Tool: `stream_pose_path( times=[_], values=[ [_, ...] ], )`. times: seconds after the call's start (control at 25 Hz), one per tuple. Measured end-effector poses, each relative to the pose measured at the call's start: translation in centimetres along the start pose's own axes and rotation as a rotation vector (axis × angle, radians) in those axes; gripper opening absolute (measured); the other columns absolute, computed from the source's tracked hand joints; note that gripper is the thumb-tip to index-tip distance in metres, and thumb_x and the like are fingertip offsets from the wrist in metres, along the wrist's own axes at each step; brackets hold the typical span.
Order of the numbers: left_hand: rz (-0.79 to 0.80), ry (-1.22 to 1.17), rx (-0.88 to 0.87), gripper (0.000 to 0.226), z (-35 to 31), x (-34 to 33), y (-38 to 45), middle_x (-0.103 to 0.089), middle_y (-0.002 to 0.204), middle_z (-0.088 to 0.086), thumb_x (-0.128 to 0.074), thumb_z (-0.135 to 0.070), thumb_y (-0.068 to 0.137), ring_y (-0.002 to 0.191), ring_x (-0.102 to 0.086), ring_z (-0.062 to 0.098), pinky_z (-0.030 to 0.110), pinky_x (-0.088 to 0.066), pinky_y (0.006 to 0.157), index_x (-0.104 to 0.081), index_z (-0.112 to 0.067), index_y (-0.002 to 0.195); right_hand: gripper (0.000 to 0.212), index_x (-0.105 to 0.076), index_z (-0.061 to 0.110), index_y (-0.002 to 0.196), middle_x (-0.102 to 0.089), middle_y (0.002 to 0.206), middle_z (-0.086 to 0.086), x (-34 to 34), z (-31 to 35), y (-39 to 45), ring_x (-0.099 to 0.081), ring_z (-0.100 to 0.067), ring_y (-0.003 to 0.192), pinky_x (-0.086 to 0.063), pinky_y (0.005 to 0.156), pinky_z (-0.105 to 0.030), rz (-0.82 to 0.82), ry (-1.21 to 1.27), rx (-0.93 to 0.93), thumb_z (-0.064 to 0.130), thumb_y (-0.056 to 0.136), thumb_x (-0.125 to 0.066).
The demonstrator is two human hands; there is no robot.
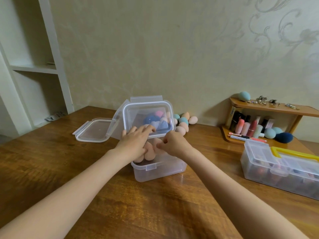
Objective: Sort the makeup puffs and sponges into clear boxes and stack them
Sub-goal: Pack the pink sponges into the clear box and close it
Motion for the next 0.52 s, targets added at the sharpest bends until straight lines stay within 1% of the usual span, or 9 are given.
stream_pose_path(
  times=[0.08, 0.2, 0.24, 0.28, 0.36, 0.4, 0.44, 0.48, 0.52],
  values=[
    [-0.002, 0.045, -0.036, 0.062, -0.2, 0.0, 0.1, -0.04, 0.136, 0.001, -0.053, -0.01, 0.089, 0.125, -0.04, 0.023, 0.042, -0.029, 0.107, -0.024, -0.033, 0.138, 0.034, -0.041, 0.012, 0.058, -0.044, 0.061, 0.0, -0.4, 0.0, 0.3, -0.043, -0.014, 0.058, -0.031, 0.052, -0.019, -0.012, -0.104, -0.025, 0.014, 0.092, -0.047],
    [0.082, 0.019, -0.088, 0.062, -0.2, -0.9, 0.4, -0.035, 0.13, 0.003, -0.051, -0.007, 0.089, 0.122, -0.037, 0.024, 0.038, -0.03, 0.107, -0.028, -0.037, 0.139, 0.021, -0.057, 0.004, 0.08, -0.06, 0.085, -0.01, -0.8, -0.2, 0.6, -0.058, -0.022, 0.081, -0.043, 0.07, -0.025, 0.03, -0.159, -0.042, 0.012, 0.094, -0.044],
    [0.117, 0.013, -0.092, 0.063, -0.1, -1.2, 0.5, -0.033, 0.129, 0.003, -0.05, -0.006, 0.089, 0.121, -0.036, 0.024, 0.036, -0.033, 0.105, -0.029, -0.037, 0.14, 0.019, -0.058, 0.004, 0.084, -0.062, 0.09, -0.012, -0.6, 0.1, 0.6, -0.06, -0.025, 0.086, -0.044, 0.071, -0.028, 0.001, -0.179, -0.032, 0.014, 0.094, -0.046],
    [0.144, 0.012, -0.093, 0.062, 0.0, -1.3, 0.7, -0.031, 0.128, 0.004, -0.048, -0.005, 0.089, 0.12, -0.036, 0.024, 0.036, -0.036, 0.103, -0.03, -0.036, 0.14, 0.018, -0.056, 0.007, 0.08, -0.062, 0.088, -0.01, -0.4, 0.3, 0.7, -0.06, -0.025, 0.086, -0.045, 0.07, -0.031, -0.047, -0.22, -0.013, 0.017, 0.093, -0.049],
    [0.156, 0.043, -0.101, 0.058, 0.0, -1.2, 0.8, -0.031, 0.128, 0.004, -0.046, -0.006, 0.091, 0.121, -0.035, 0.026, 0.037, -0.037, 0.104, -0.033, -0.038, 0.138, 0.032, -0.043, 0.012, 0.065, -0.054, 0.074, -0.004, 0.4, 1.1, 0.7, -0.057, -0.023, 0.08, -0.046, 0.067, -0.032, -0.086, -0.306, 0.029, 0.024, 0.092, -0.054],
    [0.143, 0.069, -0.111, 0.056, -0.1, -1.1, 0.7, -0.031, 0.129, 0.004, -0.044, -0.007, 0.092, 0.122, -0.034, 0.026, 0.038, -0.034, 0.105, -0.034, -0.038, 0.137, 0.033, -0.045, 0.01, 0.066, -0.056, 0.072, -0.003, 1.0, 1.2, 0.8, -0.058, -0.022, 0.078, -0.048, 0.068, -0.032, -0.068, -0.302, 0.044, 0.027, 0.09, -0.057],
    [0.127, 0.092, -0.122, 0.054, -0.3, -1.0, 0.7, -0.031, 0.13, 0.005, -0.043, -0.008, 0.093, 0.123, -0.034, 0.026, 0.038, -0.032, 0.106, -0.034, -0.038, 0.137, 0.029, -0.053, 0.006, 0.071, -0.062, 0.076, -0.005, 2.0, 1.0, 1.1, -0.06, -0.022, 0.079, -0.051, 0.073, -0.033, -0.068, -0.252, 0.056, 0.027, 0.089, -0.06],
    [0.114, 0.106, -0.137, 0.051, -0.4, -0.9, 0.6, -0.031, 0.13, 0.005, -0.043, -0.008, 0.094, 0.123, -0.033, 0.026, 0.037, -0.031, 0.106, -0.035, -0.036, 0.136, 0.024, -0.062, 0.002, 0.081, -0.067, 0.082, -0.009, 3.7, 0.4, 1.7, -0.063, -0.024, 0.083, -0.052, 0.079, -0.035, -0.096, -0.181, 0.034, 0.025, 0.088, -0.06],
    [0.101, 0.105, -0.151, 0.049, -0.6, -0.8, 0.6, -0.031, 0.129, 0.005, -0.044, -0.009, 0.094, 0.122, -0.034, 0.025, 0.036, -0.031, 0.104, -0.037, -0.035, 0.135, 0.021, -0.066, 0.0, 0.089, -0.069, 0.09, -0.014, 5.9, -0.7, 2.5, -0.064, -0.028, 0.089, -0.052, 0.083, -0.037, -0.19, -0.113, -0.015, 0.019, 0.088, -0.058]
  ],
)
Point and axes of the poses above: each hand's wrist, its own y-axis towards the middle knuckle, its own x-axis out of the back of the hand, z = x × y, the point moved 8 cm from there along y, towards the middle knuckle
